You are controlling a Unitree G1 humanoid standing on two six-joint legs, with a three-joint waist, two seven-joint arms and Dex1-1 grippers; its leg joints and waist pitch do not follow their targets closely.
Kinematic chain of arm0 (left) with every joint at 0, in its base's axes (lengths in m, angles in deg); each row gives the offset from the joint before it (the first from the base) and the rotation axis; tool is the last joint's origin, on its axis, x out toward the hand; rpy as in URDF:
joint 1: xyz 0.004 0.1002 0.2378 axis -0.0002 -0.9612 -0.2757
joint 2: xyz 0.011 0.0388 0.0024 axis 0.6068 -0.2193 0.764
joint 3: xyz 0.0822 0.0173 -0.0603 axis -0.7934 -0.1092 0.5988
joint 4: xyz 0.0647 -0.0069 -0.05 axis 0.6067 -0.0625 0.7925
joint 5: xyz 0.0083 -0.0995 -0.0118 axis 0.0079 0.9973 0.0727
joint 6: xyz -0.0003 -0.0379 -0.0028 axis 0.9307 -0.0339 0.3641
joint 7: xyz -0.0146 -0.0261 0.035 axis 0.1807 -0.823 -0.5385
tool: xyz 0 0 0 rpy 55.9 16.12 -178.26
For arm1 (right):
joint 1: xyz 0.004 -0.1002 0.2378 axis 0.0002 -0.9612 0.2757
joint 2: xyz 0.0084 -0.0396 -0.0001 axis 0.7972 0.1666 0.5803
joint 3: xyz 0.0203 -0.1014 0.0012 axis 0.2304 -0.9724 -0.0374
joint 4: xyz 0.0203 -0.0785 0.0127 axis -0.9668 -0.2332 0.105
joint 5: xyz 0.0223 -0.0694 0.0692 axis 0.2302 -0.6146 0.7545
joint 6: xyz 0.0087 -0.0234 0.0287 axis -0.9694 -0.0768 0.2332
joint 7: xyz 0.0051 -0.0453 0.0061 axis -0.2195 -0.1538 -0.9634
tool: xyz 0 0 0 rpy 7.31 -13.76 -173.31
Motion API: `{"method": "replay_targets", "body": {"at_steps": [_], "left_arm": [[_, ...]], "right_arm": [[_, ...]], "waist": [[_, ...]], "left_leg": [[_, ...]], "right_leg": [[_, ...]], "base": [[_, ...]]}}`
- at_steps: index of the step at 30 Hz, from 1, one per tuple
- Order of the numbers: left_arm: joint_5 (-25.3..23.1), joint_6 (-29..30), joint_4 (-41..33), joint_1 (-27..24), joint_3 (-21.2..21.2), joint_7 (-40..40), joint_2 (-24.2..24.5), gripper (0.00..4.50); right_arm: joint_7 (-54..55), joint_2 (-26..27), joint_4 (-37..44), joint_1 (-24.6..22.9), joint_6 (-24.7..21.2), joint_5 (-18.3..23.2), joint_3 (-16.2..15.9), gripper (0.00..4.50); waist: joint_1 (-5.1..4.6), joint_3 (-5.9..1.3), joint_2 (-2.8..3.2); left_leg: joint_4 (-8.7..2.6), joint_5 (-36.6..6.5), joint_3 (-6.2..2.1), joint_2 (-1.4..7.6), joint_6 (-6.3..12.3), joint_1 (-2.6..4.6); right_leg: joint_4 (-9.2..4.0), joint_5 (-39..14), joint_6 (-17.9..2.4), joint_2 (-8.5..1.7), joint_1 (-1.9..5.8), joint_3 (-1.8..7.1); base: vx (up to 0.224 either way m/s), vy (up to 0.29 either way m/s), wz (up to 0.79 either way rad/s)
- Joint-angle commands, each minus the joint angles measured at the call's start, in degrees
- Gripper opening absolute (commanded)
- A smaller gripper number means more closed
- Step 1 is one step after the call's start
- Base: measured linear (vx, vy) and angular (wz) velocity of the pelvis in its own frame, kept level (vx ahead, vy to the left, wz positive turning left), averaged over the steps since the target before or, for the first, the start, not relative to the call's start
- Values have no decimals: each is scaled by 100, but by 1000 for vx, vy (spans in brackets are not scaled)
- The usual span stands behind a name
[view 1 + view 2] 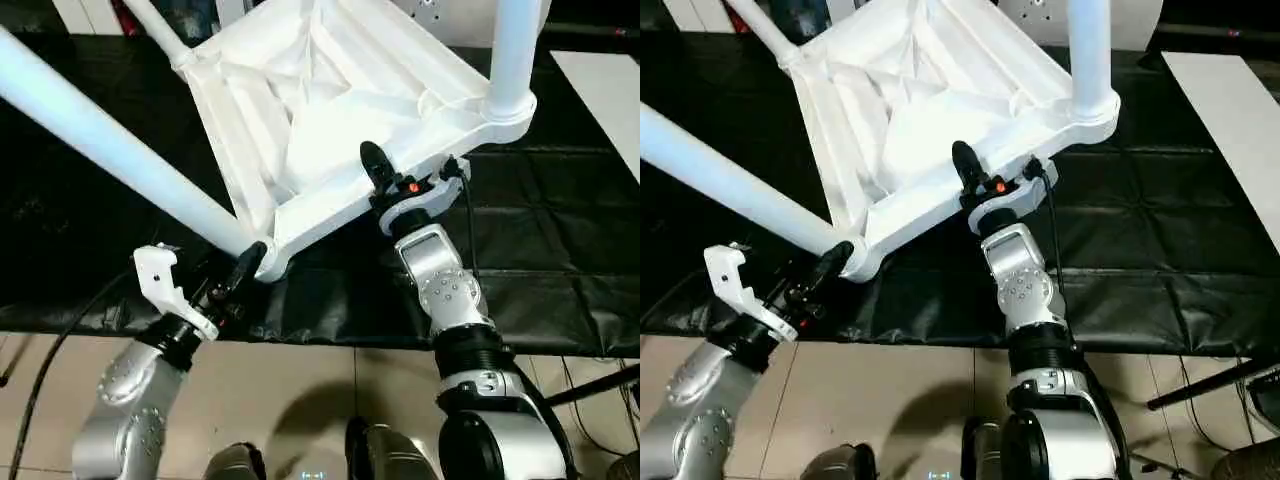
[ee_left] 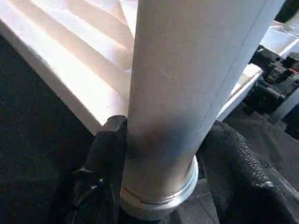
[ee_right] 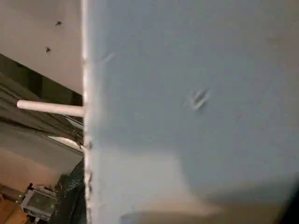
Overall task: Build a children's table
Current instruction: Flip table
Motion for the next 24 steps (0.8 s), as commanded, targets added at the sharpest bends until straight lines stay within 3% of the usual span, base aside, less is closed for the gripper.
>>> {"method": "replay_targets", "body": {"at_steps": [1, 4, 5, 8, 9, 10, 11, 13, 14, 18, 20, 21, 24], "left_arm": [[-77, -64, 393, 139, -273, 454, 110, 292], [-122, -221, 659, 273, -199, 634, 254, 321], [-131, -366, 842, 392, -152, 813, 350, 329], [-99, -360, 908, 444, -145, 898, 388, 339], [-96, -350, 958, 477, -143, 941, 424, 352], [-85, -354, 1017, 507, -130, 1006, 456, 367], [-81, -370, 1067, 523, -113, 1058, 488, 367], [-40, -429, 1155, 453, -54, 1165, 565, 377], [0, -433, 1146, 354, -2, 1196, 591, 405], [57, -407, 1014, 17, 109, 1219, 671, 416], [40, -396, 905, -241, 174, 1212, 746, 449], [36, -410, 848, -432, 268, 1190, 786, 450], [24, -419, 799, -571, 336, 1171, 841, 450]], "right_arm": [[-139, 428, 702, 205, 49, 72, -142, 202], [-117, 426, 786, 123, 16, 61, -153, 202], [-86, 404, 849, 62, -2, 88, -108, 202], [-62, 400, 858, 46, -2, 111, -76, 202], [-57, 385, 869, 13, 11, 97, -73, 202], [-51, 376, 884, -11, 30, 85, -64, 202], [-39, 368, 902, -24, 53, 89, -39, 202], [-4, 337, 961, -10, 144, 93, 30, 202], [19, 305, 1005, 6, 172, 92, 67, 202], [84, 187, 1130, 35, 218, 70, 146, 202], [127, 63, 1234, 52, 231, 46, 195, 202], [199, -46, 1363, 39, 207, 54, 254, 202], [239, -181, 1497, 6, 207, -30, 256, 202]], "waist": [[40, -512, 50], [50, -512, 39], [64, -506, 103], [64, -518, 90], [78, -512, 165], [78, -512, 165], [86, -519, 204], [109, -524, 198], [127, -536, 237], [131, -537, 197], [134, -508, 236], [137, -507, 180], [168, -483, 202]], "left_leg": [[-345, -18, 23, 166, 1030, 20], [-355, -15, 19, 166, 978, 22], [-355, 28, 7, 173, 947, 21], [-356, 77, 8, 183, 937, 18], [-353, 53, 1, 187, 917, 19], [-353, 53, 1, 187, 917, 19], [-350, -18, -1, 187, 884, 26], [-350, -40, 4, 176, 859, 21], [-348, -48, -4, 178, 827, 19], [-349, -13, 8, 189, 825, 6], [-358, -99, 13, 197, 825, 12], [-371, -135, 12, 206, 793, 16], [-380, -229, 34, 217, 754, 56]], "right_leg": [[-275, -972, -1284, -337, 457, 266], [-254, -914, -1290, -348, 479, 275], [-246, -813, -1335, -360, 477, 277], [-207, -568, -1453, -360, 494, 281], [-200, -561, -1490, -368, 491, 277], [-200, -561, -1490, -368, 491, 277], [-211, -526, -1523, -358, 499, 268], [-211, -499, -1554, -358, 517, 274], [-192, -496, -1589, -372, 532, 276], [-192, -465, -1616, -369, 538, 281], [-217, -645, -1567, -365, 512, 279], [-217, -758, -1518, -368, 519, 286], [-246, -954, -1443, -350, 466, 289]], "base": [[0, 0, 0], [0, 0, 0], [0, 0, 0], [0, 0, 0], [0, 0, 0], [0, 0, 0], [0, 0, 0], [0, 0, 0], [0, 0, 0], [0, 0, 0], [0, 0, 0], [0, 0, 0], [0, 0, 0]]}}
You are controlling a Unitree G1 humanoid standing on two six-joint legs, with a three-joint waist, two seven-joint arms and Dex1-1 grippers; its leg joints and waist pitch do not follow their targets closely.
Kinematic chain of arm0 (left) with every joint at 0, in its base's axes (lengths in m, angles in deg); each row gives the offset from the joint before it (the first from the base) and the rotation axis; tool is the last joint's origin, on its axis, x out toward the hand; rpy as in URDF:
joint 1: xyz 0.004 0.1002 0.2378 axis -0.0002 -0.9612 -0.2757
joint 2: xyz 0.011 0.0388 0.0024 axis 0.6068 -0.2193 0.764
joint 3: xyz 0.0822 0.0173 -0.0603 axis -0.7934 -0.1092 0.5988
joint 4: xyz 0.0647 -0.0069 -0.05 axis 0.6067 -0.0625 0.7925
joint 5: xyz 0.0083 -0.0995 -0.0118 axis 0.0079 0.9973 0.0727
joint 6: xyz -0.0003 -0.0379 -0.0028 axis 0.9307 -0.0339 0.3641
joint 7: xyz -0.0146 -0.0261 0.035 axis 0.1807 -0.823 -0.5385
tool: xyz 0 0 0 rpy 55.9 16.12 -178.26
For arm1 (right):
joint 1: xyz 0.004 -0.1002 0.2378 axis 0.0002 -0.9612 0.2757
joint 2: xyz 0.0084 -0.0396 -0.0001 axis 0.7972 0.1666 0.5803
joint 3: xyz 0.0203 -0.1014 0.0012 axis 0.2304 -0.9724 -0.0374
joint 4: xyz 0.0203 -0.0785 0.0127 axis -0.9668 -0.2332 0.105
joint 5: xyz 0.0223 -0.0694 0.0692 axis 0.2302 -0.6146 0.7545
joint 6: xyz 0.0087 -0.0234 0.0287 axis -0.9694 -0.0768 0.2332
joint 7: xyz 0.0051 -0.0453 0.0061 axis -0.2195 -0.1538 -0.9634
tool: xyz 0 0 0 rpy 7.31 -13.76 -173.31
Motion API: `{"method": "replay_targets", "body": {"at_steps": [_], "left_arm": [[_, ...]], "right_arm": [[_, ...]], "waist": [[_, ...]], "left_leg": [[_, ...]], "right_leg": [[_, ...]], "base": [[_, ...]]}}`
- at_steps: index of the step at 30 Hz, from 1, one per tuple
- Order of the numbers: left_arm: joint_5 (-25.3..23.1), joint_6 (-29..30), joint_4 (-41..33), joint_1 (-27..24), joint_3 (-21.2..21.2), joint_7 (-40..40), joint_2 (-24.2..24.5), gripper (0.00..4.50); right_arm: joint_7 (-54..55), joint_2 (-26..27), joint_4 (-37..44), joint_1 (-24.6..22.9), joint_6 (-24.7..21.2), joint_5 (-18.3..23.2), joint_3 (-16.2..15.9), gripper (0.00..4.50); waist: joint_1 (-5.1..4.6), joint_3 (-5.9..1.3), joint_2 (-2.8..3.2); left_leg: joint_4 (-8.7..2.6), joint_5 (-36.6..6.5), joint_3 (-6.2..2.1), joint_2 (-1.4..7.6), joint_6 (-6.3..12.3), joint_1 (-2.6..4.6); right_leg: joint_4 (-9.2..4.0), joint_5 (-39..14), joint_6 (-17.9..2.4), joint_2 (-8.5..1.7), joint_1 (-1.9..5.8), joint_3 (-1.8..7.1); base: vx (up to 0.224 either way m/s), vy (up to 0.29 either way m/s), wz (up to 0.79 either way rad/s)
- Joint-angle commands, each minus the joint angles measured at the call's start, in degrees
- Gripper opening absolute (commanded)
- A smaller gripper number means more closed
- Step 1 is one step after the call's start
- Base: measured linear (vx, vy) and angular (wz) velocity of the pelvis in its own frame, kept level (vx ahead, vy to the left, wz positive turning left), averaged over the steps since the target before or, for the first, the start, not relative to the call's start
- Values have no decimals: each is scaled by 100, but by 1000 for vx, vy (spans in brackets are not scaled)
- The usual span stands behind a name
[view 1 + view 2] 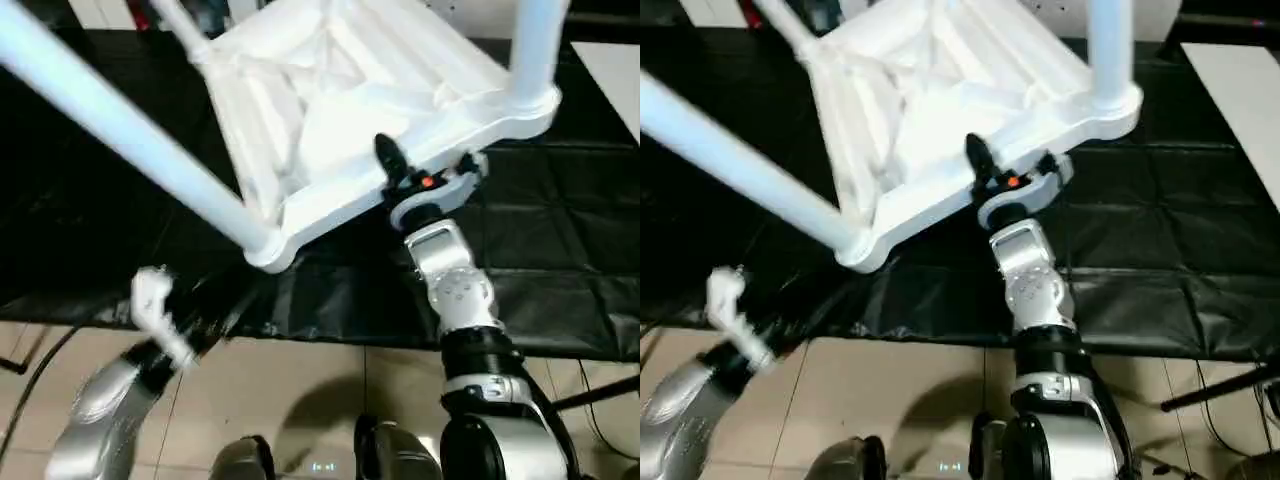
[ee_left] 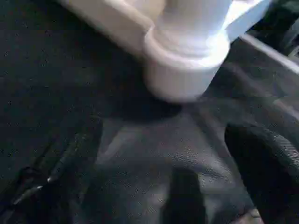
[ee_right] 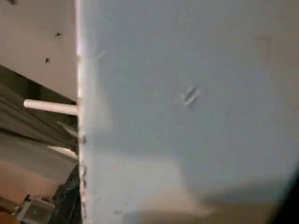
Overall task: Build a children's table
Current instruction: Flip table
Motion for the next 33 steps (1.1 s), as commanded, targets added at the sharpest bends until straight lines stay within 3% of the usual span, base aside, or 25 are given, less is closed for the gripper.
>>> {"method": "replay_targets", "body": {"at_steps": [1, 3, 4, 5, 6, 9, 10, 11, 14, 16, 17, 20, 24, 27, 28, 31, 32, 33], "left_arm": [[-39, 38, -195, -85, 73, 13, 90, 450], [12, 244, -794, -332, 45, 64, 299, 450], [12, 244, -794, -332, 45, 64, 299, 450], [153, 503, -1388, -492, 52, 54, 483, 450], [160, 514, -1412, -498, 52, 53, 490, 450], [487, 1211, -2543, -543, 57, -14, 993, 450], [487, 1211, -2543, -543, 57, -14, 993, 450], [588, 1457, -2831, -464, 38, -58, 1156, 450], [810, 1853, -3177, -267, 11, -120, 1371, 450], [876, 2137, -3335, 45, 13, -171, 1566, 450], [852, 2316, -3402, 277, 43, -238, 1714, 450], [829, 2462, -3447, 477, 107, -350, 1869, 450], [894, 2684, -3534, 1019, 297, -428, 2225, 450], [896, 2701, -3530, 1155, 334, -444, 2278, 450], [893, 2741, -3508, 1421, 412, -533, 2329, 450], [838, 2808, -3479, 2111, 526, -623, 2583, 450], [838, 2819, -3481, 2245, 536, -618, 2647, 450], [857, 2845, -3487, 2350, 540, -627, 2692, 450]], "right_arm": [[-170, -119, 853, 103, 324, -30, 10, 202], [3, -362, 1177, 4, 327, -283, -27, 202], [3, -362, 1177, 4, 327, -283, -27, 202], [175, -509, 1450, -83, 282, -445, -39, 202], [182, -514, 1461, -86, 280, -450, -39, 202], [590, -780, 2053, -288, 66, -853, -108, 202], [590, -780, 2053, -288, 66, -853, -108, 202], [715, -894, 2277, -383, -38, -1061, -215, 202], [885, -1045, 2558, -509, -189, -1385, -407, 202], [1068, -1168, 2804, -598, -369, -1700, -593, 202], [1237, -1238, 2984, -654, -525, -1881, -706, 202], [1362, -1318, 3150, -673, -670, -2021, -823, 202], [1700, -1574, 3548, -676, -1220, -2439, -1122, 202], [1764, -1598, 3602, -663, -1322, -2461, -1147, 202], [1830, -1662, 3683, -649, -1432, -2574, -1214, 202], [2005, -1858, 3862, -604, -1766, -2910, -1403, 202], [2046, -1897, 3888, -583, -1841, -2987, -1444, 202], [2084, -1932, 3922, -568, -1916, -3041, -1477, 202]], "waist": [[-26, -565, 10], [16, -557, -29], [45, -557, -1], [41, -545, -16], [37, -532, -28], [55, -516, -21], [43, -492, -53], [32, -458, -73], [19, -459, -61], [3, -445, -60], [-19, -431, -76], [-53, -426, -89], [-105, -464, -72], [-122, -470, -63], [-129, -472, -60], [-96, -502, -76], [-97, -505, -96], [-101, -482, -101]], "left_leg": [[-382, -261, 39, 207, 745, 55], [-389, -214, 42, 226, 725, 60], [-392, -182, 34, 244, 705, 70], [-390, -157, 48, 222, 735, 67], [-392, -157, 54, 225, 716, 61], [-393, -171, 59, 210, 630, 69], [-392, -247, 68, 181, 613, 62], [-399, -372, 80, 150, 546, 34], [-397, -449, 81, 134, 365, 57], [-397, -502, 73, 109, 297, 38], [-396, -567, 76, 77, 229, 31], [-395, -601, 62, 56, 139, 12], [-368, -486, 54, 26, 98, 22], [-357, -432, 56, 25, 78, 9], [-357, -428, 55, 31, 79, 2], [-337, -411, 72, 28, 11, 78], [-342, -374, 54, 21, -26, 31], [-349, -454, 47, 29, -67, 11]], "right_leg": [[-262, -992, -1406, -341, 471, 295], [-234, -1010, -1320, -356, 463, 313], [-217, -993, -1317, -361, 453, 311], [-217, -967, -1302, -343, 442, 308], [-212, -975, -1288, -346, 440, 315], [-197, -1042, -1176, -326, 423, 317], [-214, -1134, -1111, -305, 419, 316], [-251, -1418, -995, -310, 427, 323], [-246, -1654, -780, -290, 410, 330], [-274, -1778, -651, -276, 416, 321], [-300, -1992, -491, -261, 417, 321], [-327, -2290, -258, -253, 425, 306], [-314, -2199, -166, -218, 426, 296], [-302, -2073, -202, -219, 429, 293], [-298, -2034, -226, -224, 429, 294], [-268, -1749, -349, -190, 400, 315], [-237, -1658, -396, -198, 451, 308], [-266, -1890, -340, -215, 453, 294]], "base": [[0, 0, 0], [0, 0, 0], [0, 0, 0], [0, 0, 0], [0, 0, 0], [0, 0, 0], [0, 0, 0], [0, 0, 0], [0, 0, 0], [0, 0, 0], [0, 0, 0], [0, 0, 0], [0, 0, 0], [0, 0, 0], [0, 0, 0], [0, 0, 0], [0, 0, 0], [0, 0, 0]]}}
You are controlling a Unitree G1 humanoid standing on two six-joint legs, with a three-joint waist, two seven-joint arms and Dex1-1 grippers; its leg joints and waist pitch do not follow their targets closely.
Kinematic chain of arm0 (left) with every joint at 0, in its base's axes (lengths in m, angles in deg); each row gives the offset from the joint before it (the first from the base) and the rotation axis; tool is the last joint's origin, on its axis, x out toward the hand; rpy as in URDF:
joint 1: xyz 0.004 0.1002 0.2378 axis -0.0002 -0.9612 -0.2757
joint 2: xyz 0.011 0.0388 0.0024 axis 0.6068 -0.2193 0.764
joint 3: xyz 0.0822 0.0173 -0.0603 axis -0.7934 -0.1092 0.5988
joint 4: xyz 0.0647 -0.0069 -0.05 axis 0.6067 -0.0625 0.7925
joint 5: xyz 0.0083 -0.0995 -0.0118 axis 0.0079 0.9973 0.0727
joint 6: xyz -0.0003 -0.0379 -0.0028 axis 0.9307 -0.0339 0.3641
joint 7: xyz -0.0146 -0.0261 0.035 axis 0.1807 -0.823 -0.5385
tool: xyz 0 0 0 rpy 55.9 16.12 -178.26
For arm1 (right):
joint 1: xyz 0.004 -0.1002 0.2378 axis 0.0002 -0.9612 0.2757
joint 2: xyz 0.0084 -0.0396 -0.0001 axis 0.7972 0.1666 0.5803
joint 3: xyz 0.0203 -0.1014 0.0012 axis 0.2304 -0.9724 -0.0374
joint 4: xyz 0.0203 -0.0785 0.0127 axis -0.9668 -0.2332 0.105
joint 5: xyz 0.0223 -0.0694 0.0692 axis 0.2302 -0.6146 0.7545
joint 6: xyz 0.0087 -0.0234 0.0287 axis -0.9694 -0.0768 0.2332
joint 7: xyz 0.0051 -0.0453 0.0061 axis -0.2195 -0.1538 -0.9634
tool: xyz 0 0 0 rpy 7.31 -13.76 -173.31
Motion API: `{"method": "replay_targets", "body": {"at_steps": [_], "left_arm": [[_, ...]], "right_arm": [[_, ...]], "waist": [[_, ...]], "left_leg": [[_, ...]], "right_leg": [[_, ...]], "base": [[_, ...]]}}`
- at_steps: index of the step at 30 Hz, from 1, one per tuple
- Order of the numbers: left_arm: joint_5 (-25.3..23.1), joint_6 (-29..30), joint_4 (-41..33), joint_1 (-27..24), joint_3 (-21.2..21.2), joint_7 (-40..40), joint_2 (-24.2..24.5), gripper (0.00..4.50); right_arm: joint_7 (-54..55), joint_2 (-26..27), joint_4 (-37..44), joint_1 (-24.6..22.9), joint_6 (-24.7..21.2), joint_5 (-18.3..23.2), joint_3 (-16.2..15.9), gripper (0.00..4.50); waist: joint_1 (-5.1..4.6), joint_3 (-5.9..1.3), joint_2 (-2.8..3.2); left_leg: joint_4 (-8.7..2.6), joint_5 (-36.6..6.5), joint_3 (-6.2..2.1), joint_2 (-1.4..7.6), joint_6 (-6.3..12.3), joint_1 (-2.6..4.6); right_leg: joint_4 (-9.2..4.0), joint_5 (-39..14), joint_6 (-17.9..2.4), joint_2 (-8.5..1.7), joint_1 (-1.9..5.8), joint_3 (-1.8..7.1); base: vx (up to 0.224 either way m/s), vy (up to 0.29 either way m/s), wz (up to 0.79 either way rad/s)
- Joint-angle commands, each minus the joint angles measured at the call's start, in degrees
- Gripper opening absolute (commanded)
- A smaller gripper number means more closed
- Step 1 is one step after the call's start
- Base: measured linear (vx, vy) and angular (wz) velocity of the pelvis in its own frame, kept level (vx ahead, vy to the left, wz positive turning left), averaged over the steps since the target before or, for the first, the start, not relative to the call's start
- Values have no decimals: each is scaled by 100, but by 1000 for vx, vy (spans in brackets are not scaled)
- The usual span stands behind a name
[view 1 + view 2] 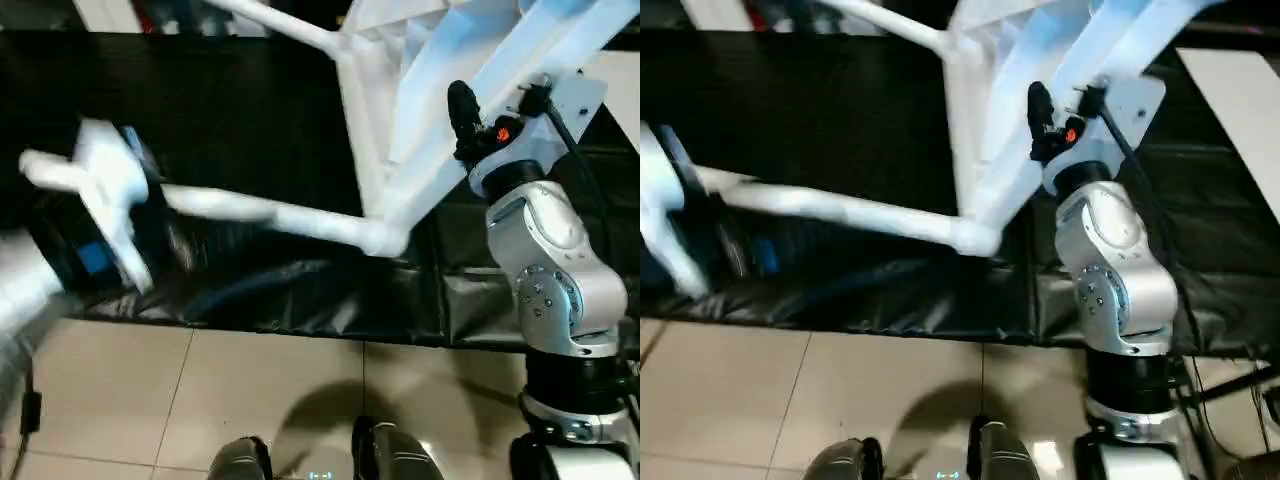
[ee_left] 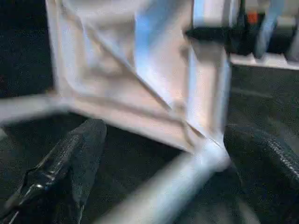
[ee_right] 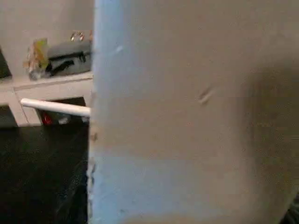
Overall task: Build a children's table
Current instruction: Flip table
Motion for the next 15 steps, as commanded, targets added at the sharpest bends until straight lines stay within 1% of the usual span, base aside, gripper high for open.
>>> {"method": "replay_targets", "body": {"at_steps": [1, 2, 3, 4, 5, 6, 7, 8, 9, 10, 11, 12, 13, 15], "left_arm": [[-29, 86, -63, -25, 5, -12, 60, 450], [-178, 14, -78, 30, -51, 51, 177, 450], [-289, -39, -88, 64, -93, 99, 262, 450], [-450, -107, -103, 90, -153, 159, 380, 450], [-533, -146, -102, 176, -201, 213, 461, 450], [-533, -146, -102, 176, -201, 213, 461, 450], [-586, -170, -92, 290, -233, 229, 505, 450], [-635, -212, -69, 459, -285, 246, 527, 450], [-641, -226, -46, 590, -328, 241, 547, 450], [-641, -226, -46, 590, -328, 241, 547, 450], [-693, -387, -36, 852, -469, 309, 545, 450], [-693, -387, -36, 852, -469, 309, 545, 450], [-697, -443, -40, 924, -510, 331, 526, 450], [-678, -499, -50, 1023, -559, 353, 470, 450]], "right_arm": [[158, -148, 88, -27, -201, -344, 17, 202], [184, -199, 117, 9, -296, -426, -64, 202], [200, -234, 137, 35, -365, -483, -121, 202], [212, -274, 162, 59, -445, -549, -185, 202], [210, -334, 193, 107, -563, -627, -279, 202], [210, -334, 193, 107, -563, -627, -279, 201], [193, -386, 230, 149, -687, -685, -359, 201], [186, -441, 246, 198, -812, -746, -436, 201], [188, -472, 267, 229, -912, -790, -484, 201], [188, -472, 267, 229, -912, -790, -484, 201], [212, -448, 226, 257, -1081, -859, -560, 201], [212, -448, 226, 257, -1081, -859, -560, 201], [209, -428, 205, 261, -1133, -881, -587, 200], [214, -390, 162, 271, -1165, -895, -615, 200]], "waist": [[-14, -471, -22], [-6, -506, -19], [-8, -516, -7], [-11, -531, -25], [-7, -533, -18], [-1, -535, -27], [3, -551, -43], [30, -545, -42], [38, -536, -41], [47, -544, -46], [61, -563, -81], [76, -566, -73], [80, -566, -70], [104, -571, -80]], "left_leg": [[-352, -495, 25, 41, 10, -3], [-339, -437, 21, 53, -22, -5], [-335, -425, 23, 59, -34, 5], [-331, -434, 23, 62, -39, 12], [-330, -444, 20, 67, -61, 23], [-333, -464, 17, 66, -75, 25], [-329, -476, 20, 63, -88, 29], [-332, -553, 20, 67, -132, 47], [-334, -603, 19, 61, -169, 22], [-330, -632, 19, 60, -186, 20], [-325, -629, 17, 54, -202, 10], [-325, -624, 20, 55, -204, 23], [-323, -629, 19, 57, -217, 16], [-318, -680, 17, 49, -262, -9]], "right_leg": [[-334, -1875, -407, -215, 429, 266], [-328, -1942, -330, -231, 434, 276], [-322, -1891, -325, -227, 417, 276], [-327, -1868, -336, -225, 417, 276], [-312, -1759, -382, -222, 410, 283], [-316, -1751, -402, -213, 412, 279], [-309, -1739, -414, -216, 421, 280], [-309, -1787, -441, -216, 404, 291], [-309, -1851, -439, -223, 418, 293], [-311, -1892, -424, -231, 424, 293], [-312, -1987, -357, -233, 438, 298], [-320, -2019, -334, -231, 422, 302], [-315, -2024, -328, -236, 422, 303], [-326, -2200, -233, -237, 430, 294]], "base": [[0, 0, 0], [0, 0, 0], [0, 0, 0], [0, 0, 0], [0, 0, 0], [0, 0, 0], [0, 0, 0], [0, 0, 0], [0, 0, 0], [0, 0, 0], [0, 0, 0], [0, 0, 0], [0, 0, 0], [0, 0, 0]]}}
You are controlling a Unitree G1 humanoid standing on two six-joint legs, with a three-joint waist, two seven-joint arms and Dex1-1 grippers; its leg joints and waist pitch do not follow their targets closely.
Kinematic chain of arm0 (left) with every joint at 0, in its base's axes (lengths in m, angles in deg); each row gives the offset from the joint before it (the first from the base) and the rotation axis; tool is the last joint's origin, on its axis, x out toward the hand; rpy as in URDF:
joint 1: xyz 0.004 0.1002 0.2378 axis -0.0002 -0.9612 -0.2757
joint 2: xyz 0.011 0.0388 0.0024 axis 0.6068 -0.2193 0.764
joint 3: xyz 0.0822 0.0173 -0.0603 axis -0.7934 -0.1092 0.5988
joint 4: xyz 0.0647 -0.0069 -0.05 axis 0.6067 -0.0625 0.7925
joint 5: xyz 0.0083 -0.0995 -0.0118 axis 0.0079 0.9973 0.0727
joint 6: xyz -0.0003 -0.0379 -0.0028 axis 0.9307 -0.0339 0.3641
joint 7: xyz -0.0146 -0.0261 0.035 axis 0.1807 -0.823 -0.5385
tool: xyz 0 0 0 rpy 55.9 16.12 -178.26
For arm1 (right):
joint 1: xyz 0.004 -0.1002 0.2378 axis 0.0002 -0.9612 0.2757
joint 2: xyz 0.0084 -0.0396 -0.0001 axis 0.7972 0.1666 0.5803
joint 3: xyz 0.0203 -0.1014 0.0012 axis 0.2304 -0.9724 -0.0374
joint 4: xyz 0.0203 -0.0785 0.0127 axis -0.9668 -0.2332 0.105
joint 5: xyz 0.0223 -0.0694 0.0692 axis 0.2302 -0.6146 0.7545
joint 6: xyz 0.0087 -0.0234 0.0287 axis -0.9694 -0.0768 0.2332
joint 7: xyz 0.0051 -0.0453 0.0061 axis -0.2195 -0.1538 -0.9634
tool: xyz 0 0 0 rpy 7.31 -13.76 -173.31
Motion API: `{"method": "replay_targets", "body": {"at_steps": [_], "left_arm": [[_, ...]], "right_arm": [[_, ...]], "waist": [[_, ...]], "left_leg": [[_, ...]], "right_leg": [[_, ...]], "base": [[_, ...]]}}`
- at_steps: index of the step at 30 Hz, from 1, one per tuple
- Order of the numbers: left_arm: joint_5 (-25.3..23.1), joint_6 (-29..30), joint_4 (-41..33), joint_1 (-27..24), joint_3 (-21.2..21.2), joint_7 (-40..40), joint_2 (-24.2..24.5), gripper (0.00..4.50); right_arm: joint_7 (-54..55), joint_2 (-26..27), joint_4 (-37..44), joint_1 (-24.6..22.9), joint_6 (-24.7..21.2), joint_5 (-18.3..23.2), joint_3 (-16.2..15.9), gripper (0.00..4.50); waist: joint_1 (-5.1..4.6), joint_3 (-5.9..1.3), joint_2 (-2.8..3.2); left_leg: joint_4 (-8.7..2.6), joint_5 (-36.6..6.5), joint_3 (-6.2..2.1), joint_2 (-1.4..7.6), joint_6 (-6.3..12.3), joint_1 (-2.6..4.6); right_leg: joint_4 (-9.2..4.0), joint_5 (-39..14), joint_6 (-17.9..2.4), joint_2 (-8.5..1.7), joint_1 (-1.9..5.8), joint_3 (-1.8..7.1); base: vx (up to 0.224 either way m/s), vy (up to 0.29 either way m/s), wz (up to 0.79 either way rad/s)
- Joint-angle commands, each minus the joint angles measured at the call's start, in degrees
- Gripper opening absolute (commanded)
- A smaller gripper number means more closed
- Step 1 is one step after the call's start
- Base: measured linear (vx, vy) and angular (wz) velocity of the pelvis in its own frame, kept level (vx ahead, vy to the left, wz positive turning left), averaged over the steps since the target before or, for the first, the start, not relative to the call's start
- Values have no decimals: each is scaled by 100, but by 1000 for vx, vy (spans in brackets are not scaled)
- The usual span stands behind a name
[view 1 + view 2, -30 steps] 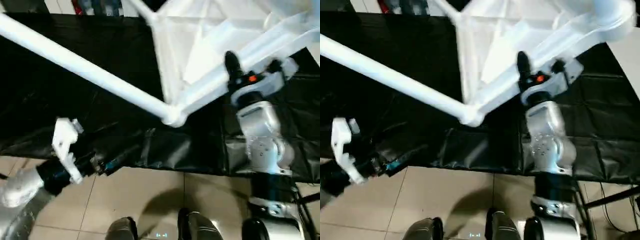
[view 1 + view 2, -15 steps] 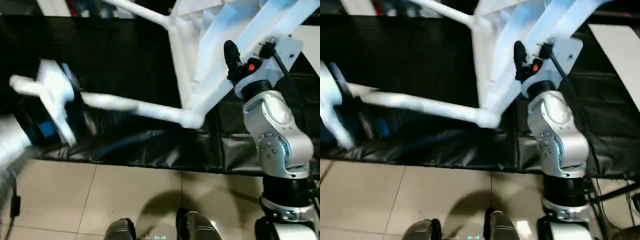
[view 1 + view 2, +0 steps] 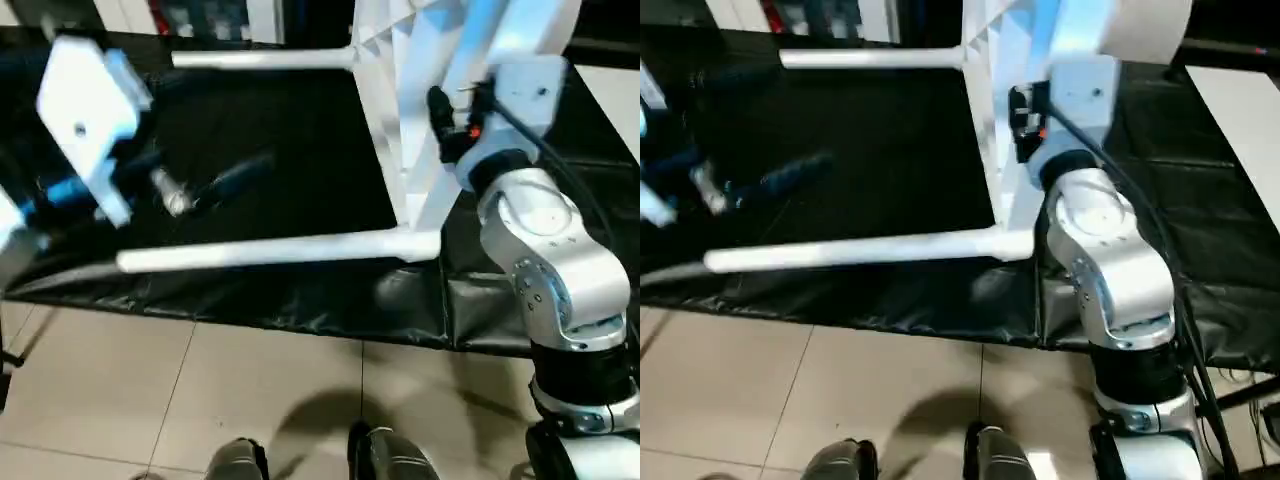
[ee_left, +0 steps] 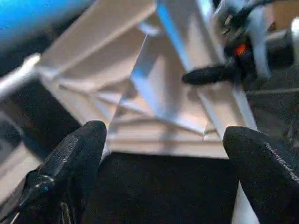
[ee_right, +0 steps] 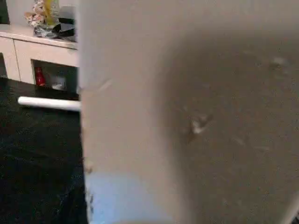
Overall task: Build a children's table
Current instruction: Flip table
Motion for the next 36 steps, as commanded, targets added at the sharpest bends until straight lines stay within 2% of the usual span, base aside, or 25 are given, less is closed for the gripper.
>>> {"method": "replay_targets", "body": {"at_steps": [1, 3, 4, 6, 8, 10, 11, 13, 15, 16, 17, 18, 19, 20, 22, 23, 24, 26, 27, 28, 29, 31, 34, 35, 36], "left_arm": [[-27, -131, -70, 173, -127, 111, -59, 450], [26, -48, -89, 298, -262, 216, -77, 450], [-64, -91, -88, 307, -336, 239, -64, 450], [-153, -150, -75, 302, -402, 246, -75, 450], [-226, -214, -62, 307, -449, 234, -115, 450], [-278, -312, -60, 347, -487, 185, -212, 450], [-164, -326, -76, 500, -463, 114, -349, 450], [-51, -304, -99, 635, -421, 66, -420, 450], [95, -303, -108, 821, -327, 15, -444, 450], [127, -303, -103, 854, -296, 11, -434, 450], [106, -329, -87, 885, -279, -3, -435, 450], [47, -400, -42, 970, -231, -41, -436, 450], [5, -446, -13, 1023, -203, -66, -439, 450], [-519, -800, 186, 1232, -108, -285, -387, 450], [-810, -973, 270, 1304, -65, -367, -355, 450], [-1265, -1226, 371, 1385, -65, -491, -227, 450], [-1287, -1238, 377, 1390, -67, -497, -219, 450], [-1923, -1545, 619, 1414, -189, -668, 83, 450], [-2137, -1631, 713, 1403, -241, -735, 193, 450], [-2496, -1803, 866, 1347, -309, -872, 337, 450], [-2716, -1862, 984, 1295, -354, -987, 415, 450], [-3165, -2004, 1159, 1212, -430, -1147, 502, 450], [-3567, -2128, 1251, 1161, -472, -1226, 553, 450], [-3594, -2139, 1255, 1149, -471, -1217, 560, 450], [-3697, -2182, 1269, 1122, -475, -1279, 582, 450]], "right_arm": [[100, 29, -116, -45, -221, -162, -25, 200], [92, 158, -378, 73, -202, -204, -82, 199], [97, 222, -574, 176, -131, -220, -84, 199], [95, 257, -782, 284, -40, -253, -94, 199], [85, 266, -975, 393, 35, -303, -104, 199], [85, 279, -1212, 516, 151, -344, -89, 199], [62, 331, -1451, 586, 288, -355, -64, 199], [-13, 377, -1627, 613, 392, -323, -50, 199], [-164, 417, -1741, 591, 484, -265, -56, 199], [-202, 420, -1738, 578, 494, -252, -61, 255], [-232, 420, -1734, 572, 504, -254, -66, 255], [-312, 420, -1722, 557, 532, -258, -81, 255], [-361, 421, -1718, 550, 551, -263, -90, 271], [-572, 391, -1659, 439, 697, -228, -122, 286], [-640, 367, -1629, 349, 791, -211, -123, 304], [-718, 330, -1603, 152, 950, -220, -101, 313], [-721, 329, -1603, 138, 963, -222, -98, 322], [-777, 336, -1642, -29, 1164, -274, -85, 340], [-794, 346, -1662, -66, 1230, -296, -85, 340], [-788, 375, -1729, -80, 1337, -335, -70, 340], [-784, 399, -1831, -78, 1485, -381, -65, 340], [-775, 459, -2070, -42, 1798, -475, -40, 340], [-732, 565, -2462, 80, 2209, -523, 30, 340], [-722, 599, -2542, 111, 2292, -510, 55, 324], [-722, 640, -2630, 149, 2384, -498, 82, 314]], "waist": [[-23, -518, 63], [-18, -522, 51], [-20, -519, 85], [-59, -511, 51], [-53, -520, 79], [-66, -522, 61], [-73, -520, 25], [-76, -523, 48], [-93, -499, -23], [-90, -501, 2], [-104, -505, -2], [-113, -514, -59], [-110, -524, -27], [-133, -512, -55], [-131, -535, -24], [-155, -532, -42], [-154, -533, -36], [-159, -532, 20], [-169, -543, 5], [-160, -539, 64], [-171, -539, 50], [-155, -542, 92], [-145, -551, 106], [-146, -550, 116], [-143, -548, 107]], "left_leg": [[-334, -737, 47, 46, -237, 5], [-337, -788, 41, 46, -261, 0], [-341, -862, 23, 38, -289, -10], [-327, -1051, 16, 19, -288, -29], [-315, -1064, 19, 21, -274, -8], [-305, -1084, 18, 13, -252, -5], [-296, -1139, 24, 9, -239, 2], [-291, -1200, 8, 16, -239, 15], [-302, -1309, -6, 16, -220, -12], [-295, -1360, -11, 13, -224, 9], [-291, -1368, -15, 10, -222, -2], [-294, -1348, -14, 12, -214, -16], [-288, -1298, -17, 13, -221, -11], [-306, -1346, -32, 25, -187, -33], [-288, -1321, -34, 30, -188, -18], [-312, -1236, -60, 43, -194, -74], [-308, -1221, -59, 47, -175, -71], [-303, -1150, -65, 50, -184, -96], [-299, -1112, -61, 56, -183, -89], [-300, -1107, -70, 60, -203, -81], [-298, -1087, -63, 72, -198, -86], [-291, -997, -54, 86, -228, -65], [-307, -918, -63, 124, -262, -73], [-312, -938, -66, 131, -278, -69], [-312, -960, -63, 132, -279, -68]], "right_leg": [[-393, -2289, -192, -235, 410, 293], [-399, -2318, -180, -230, 409, 284], [-396, -2471, -154, -233, 410, 265], [-460, -2950, 21, -239, 411, 237], [-491, -3079, 126, -243, 388, 238], [-513, -3160, 185, -216, 380, 220], [-540, -3250, 196, -209, 362, 204], [-522, -3239, 131, -216, 350, 192], [-538, -3297, 169, -210, 364, 176], [-543, -3395, 221, -214, 347, 173], [-549, -3420, 258, -216, 355, 167], [-554, -3414, 283, -210, 364, 166], [-530, -3339, 283, -213, 352, 176], [-552, -3310, 296, -204, 356, 164], [-534, -3172, 327, -207, 354, 175], [-502, -3003, 288, -225, 404, 177], [-511, -2999, 289, -226, 387, 180], [-482, -2926, 226, -246, 395, 193], [-466, -2797, 144, -244, 385, 200], [-441, -2711, 74, -246, 378, 201], [-432, -2520, -84, -253, 383, 212], [-397, -2238, -321, -266, 381, 232], [-325, -1743, -644, -277, 411, 245], [-301, -1553, -834, -291, 428, 250], [-301, -1528, -870, -298, 431, 256]], "base": [[0, 0, 0], [0, 0, 0], [0, 0, 0], [0, 0, 0], [0, 0, 0], [0, 0, 0], [0, 0, 0], [0, 0, 0], [0, 0, 0], [0, 0, 0], [0, 0, 0], [0, 0, 0], [0, 0, 0], [0, 0, 0], [0, 0, 0], [0, 0, 0], [0, 0, 0], [0, 0, 0], [0, 0, 0], [0, 0, 0], [0, 0, 0], [0, 0, 0], [0, 0, 0], [0, 0, 0], [0, 0, 0]]}}
